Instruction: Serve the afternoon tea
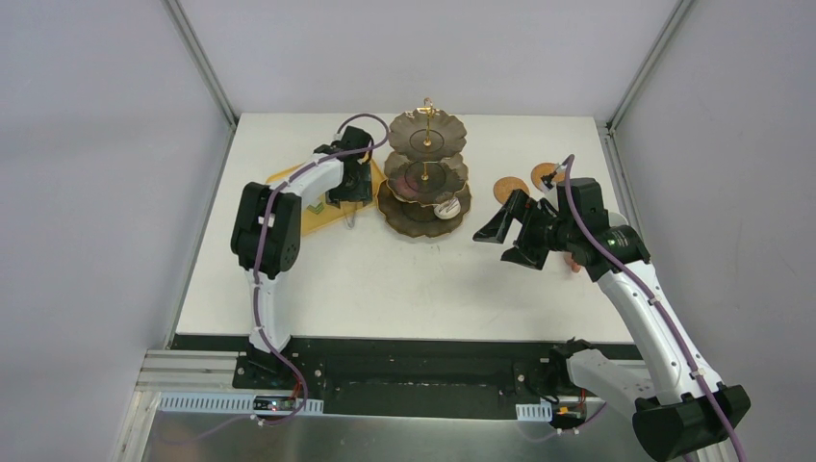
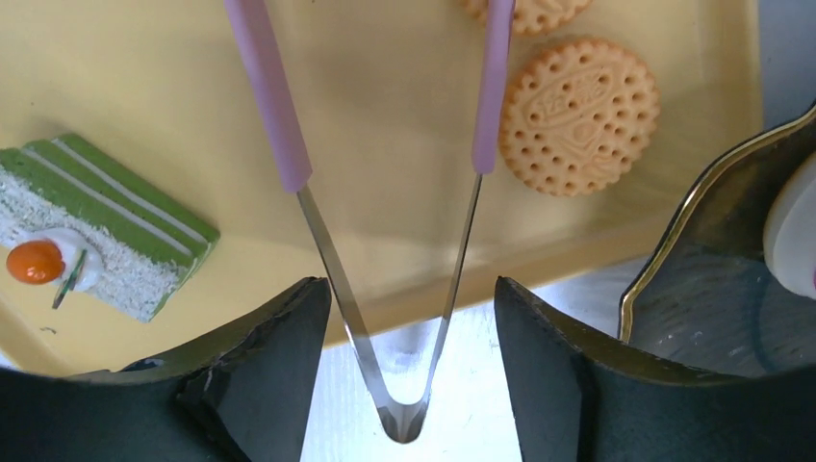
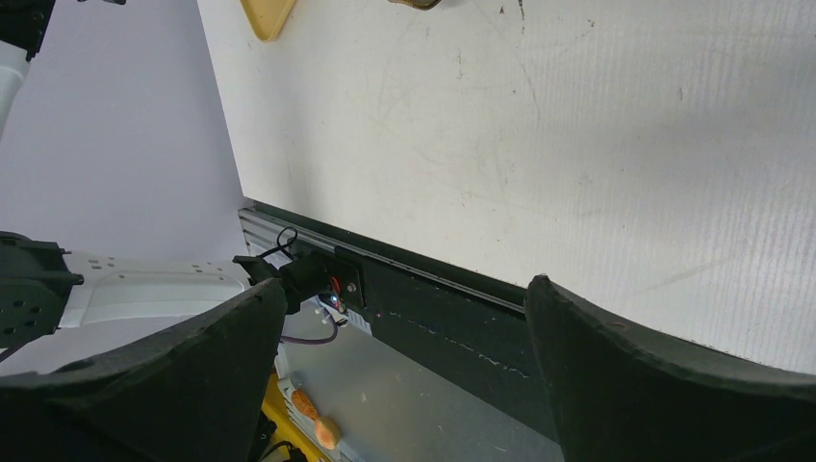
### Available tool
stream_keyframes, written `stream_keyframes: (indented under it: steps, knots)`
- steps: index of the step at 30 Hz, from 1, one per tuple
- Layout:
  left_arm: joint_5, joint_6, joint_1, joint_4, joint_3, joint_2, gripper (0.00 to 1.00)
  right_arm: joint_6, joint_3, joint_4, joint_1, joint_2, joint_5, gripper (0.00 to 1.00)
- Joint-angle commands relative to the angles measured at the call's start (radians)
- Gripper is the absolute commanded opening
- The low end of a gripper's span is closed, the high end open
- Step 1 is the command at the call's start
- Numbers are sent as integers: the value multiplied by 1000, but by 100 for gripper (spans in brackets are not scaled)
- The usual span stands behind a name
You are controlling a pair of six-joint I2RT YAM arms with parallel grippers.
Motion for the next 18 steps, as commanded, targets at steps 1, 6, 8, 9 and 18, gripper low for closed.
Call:
stream_keyframes:
  steps: [1,6,8,9,18]
  knots:
    - [-35,5,-6,-41,69,35,64,-4,10,0,-8,-7,1,99]
    - [-36,18,-5,-65,111,68,61,-3,13,-1,-8,-5,1,99]
    - [-34,18,-4,-76,126,76,60,-2,14,-1,-8,-2,3,99]
    - [-32,20,-4,-74,127,76,59,-2,14,-1,-9,-3,3,99]
    - [-38,39,1,-104,164,75,38,-1,16,-2,-9,-8,6,99]
